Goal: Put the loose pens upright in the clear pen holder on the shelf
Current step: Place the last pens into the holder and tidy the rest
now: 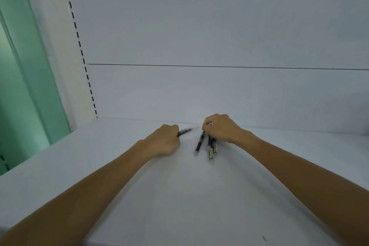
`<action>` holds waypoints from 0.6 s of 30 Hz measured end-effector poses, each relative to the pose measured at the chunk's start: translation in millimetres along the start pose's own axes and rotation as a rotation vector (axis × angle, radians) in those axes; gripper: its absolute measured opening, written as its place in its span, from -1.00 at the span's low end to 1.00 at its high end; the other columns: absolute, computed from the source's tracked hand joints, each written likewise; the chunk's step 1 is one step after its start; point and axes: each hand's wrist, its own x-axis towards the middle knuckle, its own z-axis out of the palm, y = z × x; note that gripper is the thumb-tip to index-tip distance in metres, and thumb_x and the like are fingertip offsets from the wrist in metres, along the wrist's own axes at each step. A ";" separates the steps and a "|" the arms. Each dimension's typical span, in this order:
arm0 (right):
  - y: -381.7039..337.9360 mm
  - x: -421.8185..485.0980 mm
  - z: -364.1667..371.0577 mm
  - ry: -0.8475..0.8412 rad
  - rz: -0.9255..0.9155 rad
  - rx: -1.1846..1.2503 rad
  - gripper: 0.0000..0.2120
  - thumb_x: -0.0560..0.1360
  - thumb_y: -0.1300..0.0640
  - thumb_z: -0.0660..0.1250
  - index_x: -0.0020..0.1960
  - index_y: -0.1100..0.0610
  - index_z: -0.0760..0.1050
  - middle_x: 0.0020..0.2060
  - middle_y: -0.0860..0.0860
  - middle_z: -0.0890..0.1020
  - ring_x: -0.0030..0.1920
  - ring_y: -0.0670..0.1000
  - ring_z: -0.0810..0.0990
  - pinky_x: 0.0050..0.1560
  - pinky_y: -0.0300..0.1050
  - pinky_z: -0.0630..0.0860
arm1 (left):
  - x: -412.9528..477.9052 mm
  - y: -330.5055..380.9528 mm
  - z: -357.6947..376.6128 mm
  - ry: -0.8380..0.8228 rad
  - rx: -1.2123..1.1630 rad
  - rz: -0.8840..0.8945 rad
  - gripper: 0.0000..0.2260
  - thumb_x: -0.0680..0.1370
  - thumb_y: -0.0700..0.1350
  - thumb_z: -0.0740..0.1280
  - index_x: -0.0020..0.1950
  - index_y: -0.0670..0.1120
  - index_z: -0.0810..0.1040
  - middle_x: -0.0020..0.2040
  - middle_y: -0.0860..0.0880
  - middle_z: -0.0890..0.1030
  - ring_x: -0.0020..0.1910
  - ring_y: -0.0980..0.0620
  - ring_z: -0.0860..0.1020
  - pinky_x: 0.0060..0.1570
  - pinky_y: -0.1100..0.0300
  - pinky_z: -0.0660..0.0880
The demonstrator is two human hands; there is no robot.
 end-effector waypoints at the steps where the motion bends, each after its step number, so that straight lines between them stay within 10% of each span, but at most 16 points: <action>1: -1.5 -3.5 -1.6 0.042 -0.009 0.033 -0.74 0.50 0.22 0.15 -0.03 0.31 0.58 -0.15 0.11 0.65 -0.28 0.00 0.51 -0.24 -0.19 0.44 | -0.7 -2.9 -0.8 0.034 -0.097 -0.012 -0.79 0.57 -0.24 0.05 0.12 -0.22 0.40 -0.10 -0.08 0.42 -0.23 0.01 0.38 -0.31 0.21 0.27; 7: -15.6 -37.0 -29.7 0.352 -0.028 0.314 -0.78 0.54 0.31 0.13 -0.04 0.26 0.56 -0.35 -0.10 0.49 -0.37 -0.11 0.43 -0.39 -0.48 0.34 | -28.2 -4.1 -4.7 0.264 -0.424 0.143 -0.74 0.56 -0.26 0.05 -0.13 0.07 0.40 -0.23 -0.07 0.49 -0.34 -0.01 0.41 -0.32 0.16 0.33; 12: -6.6 -84.4 -41.0 0.623 -0.134 0.374 -0.88 0.53 0.31 0.25 -0.11 0.13 0.48 -0.29 -0.09 0.52 -0.24 -0.02 0.51 -0.11 -0.24 0.54 | -56.8 24.2 3.4 0.256 -0.547 0.343 -0.84 0.61 -0.16 0.08 -0.06 0.00 0.43 -0.35 -0.08 0.42 -0.42 0.03 0.33 -0.39 0.20 0.27; 18: 32.5 -172.1 -82.3 0.589 -0.036 0.221 -0.28 0.50 0.31 0.28 0.46 -0.22 0.08 -0.10 -0.09 0.57 -0.27 -0.09 0.56 -0.16 -0.32 0.55 | -86.8 92.4 21.8 0.208 -0.568 0.571 -0.75 0.60 0.03 0.15 -0.09 -0.15 0.41 -0.34 -0.01 0.41 -0.42 0.13 0.32 -0.42 0.35 0.27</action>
